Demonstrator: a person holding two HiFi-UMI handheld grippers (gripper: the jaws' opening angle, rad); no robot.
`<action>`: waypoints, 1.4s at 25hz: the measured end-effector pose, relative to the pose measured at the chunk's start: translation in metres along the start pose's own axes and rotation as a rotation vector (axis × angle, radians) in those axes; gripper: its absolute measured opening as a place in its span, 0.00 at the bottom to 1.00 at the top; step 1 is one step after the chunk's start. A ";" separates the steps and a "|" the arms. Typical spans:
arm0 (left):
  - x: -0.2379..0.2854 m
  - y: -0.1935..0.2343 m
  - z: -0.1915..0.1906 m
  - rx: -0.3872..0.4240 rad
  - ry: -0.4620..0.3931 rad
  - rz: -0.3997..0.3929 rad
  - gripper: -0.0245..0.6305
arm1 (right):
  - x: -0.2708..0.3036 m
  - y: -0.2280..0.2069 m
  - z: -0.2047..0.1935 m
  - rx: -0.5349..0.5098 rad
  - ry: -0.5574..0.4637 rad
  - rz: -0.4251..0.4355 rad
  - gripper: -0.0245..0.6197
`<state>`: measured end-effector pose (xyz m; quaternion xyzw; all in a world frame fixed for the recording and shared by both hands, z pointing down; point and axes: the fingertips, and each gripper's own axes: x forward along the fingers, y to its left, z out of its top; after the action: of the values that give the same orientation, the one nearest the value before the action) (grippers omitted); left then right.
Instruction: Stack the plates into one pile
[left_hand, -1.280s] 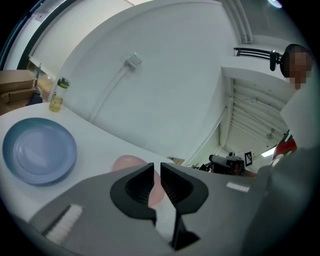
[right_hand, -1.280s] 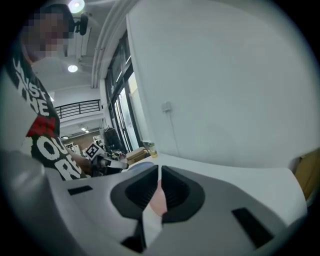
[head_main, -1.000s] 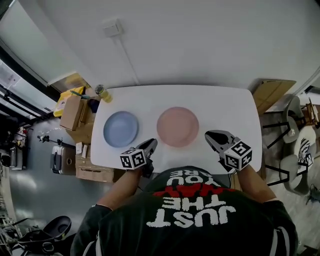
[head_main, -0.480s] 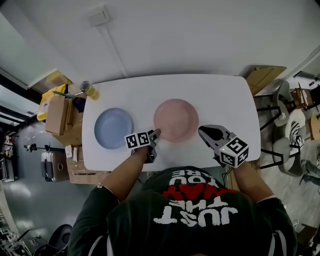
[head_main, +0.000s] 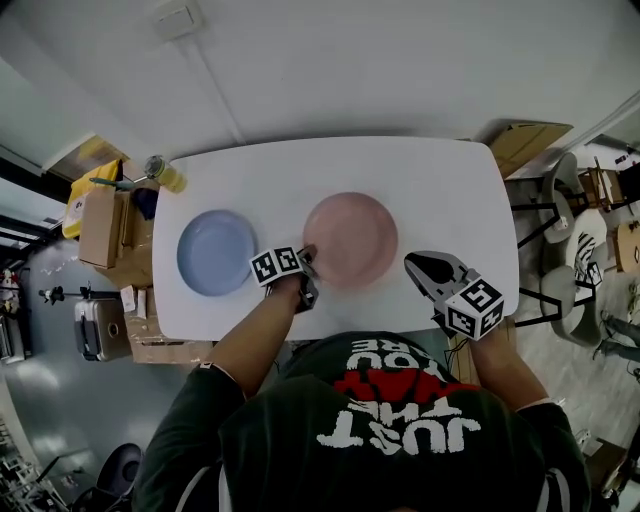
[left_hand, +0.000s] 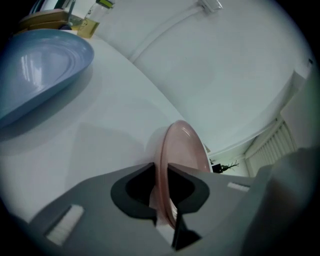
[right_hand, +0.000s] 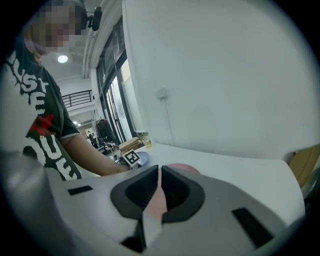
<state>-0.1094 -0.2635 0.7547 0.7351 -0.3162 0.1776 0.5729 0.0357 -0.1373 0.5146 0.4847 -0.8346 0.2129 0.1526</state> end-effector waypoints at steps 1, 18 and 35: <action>-0.001 -0.002 0.001 0.009 0.001 0.004 0.12 | 0.000 -0.001 -0.001 0.003 0.003 0.001 0.05; -0.244 0.145 0.129 -0.221 -0.401 0.199 0.12 | 0.116 0.069 0.060 -0.087 -0.019 0.189 0.05; -0.253 0.229 0.108 -0.007 -0.195 0.352 0.26 | 0.154 0.111 0.058 -0.125 0.041 0.203 0.05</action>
<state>-0.4595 -0.3335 0.7343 0.6801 -0.4943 0.2019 0.5024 -0.1382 -0.2320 0.5124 0.3829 -0.8876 0.1849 0.1773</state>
